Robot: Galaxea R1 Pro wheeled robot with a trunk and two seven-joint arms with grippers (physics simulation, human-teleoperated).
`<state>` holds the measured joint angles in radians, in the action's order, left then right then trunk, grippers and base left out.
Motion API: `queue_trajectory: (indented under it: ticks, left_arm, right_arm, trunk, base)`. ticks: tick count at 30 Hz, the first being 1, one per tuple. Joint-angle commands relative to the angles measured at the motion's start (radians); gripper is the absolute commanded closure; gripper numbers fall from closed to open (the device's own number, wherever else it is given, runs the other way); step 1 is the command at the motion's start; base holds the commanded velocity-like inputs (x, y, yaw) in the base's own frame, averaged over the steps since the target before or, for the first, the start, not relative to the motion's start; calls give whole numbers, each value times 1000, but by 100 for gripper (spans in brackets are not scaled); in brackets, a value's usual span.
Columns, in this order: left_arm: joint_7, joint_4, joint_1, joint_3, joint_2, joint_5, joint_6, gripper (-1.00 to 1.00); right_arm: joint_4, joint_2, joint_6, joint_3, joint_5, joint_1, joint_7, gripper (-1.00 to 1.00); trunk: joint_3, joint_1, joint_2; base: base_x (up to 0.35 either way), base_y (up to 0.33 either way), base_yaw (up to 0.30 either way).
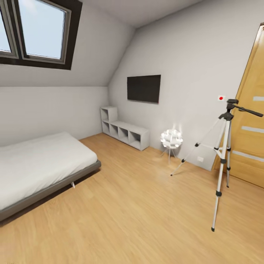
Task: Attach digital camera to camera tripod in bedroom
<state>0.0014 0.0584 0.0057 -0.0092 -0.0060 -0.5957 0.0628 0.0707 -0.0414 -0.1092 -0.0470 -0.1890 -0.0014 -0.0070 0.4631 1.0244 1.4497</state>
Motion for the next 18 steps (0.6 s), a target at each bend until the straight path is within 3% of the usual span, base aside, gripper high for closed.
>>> queue_trajectory:
  ticks: [1, 11, 18]
  left_arm:
    - [0, 1, 0, -1, 0, -4, 2, -100]
    - [0, 1, 0, -2, 0, -4, 2, -100]
    - [-1, 1, 0, -2, -1, -4, 2, -100]
  right_arm:
    - [0, 0, -3, -5, -9, 0, -1, -100]
    - [0, 0, -3, -5, -9, 0, -1, -100]
    - [0, 0, -3, -5, -9, 0, -1, -100]
  trunk:
    - [1, 1, 0]
    - [1, 1, 0]
    - [1, 1, 0]
  base:
    - [308, 0, 300]
    - [318, 19, 300]
    - [316, 124, 300]
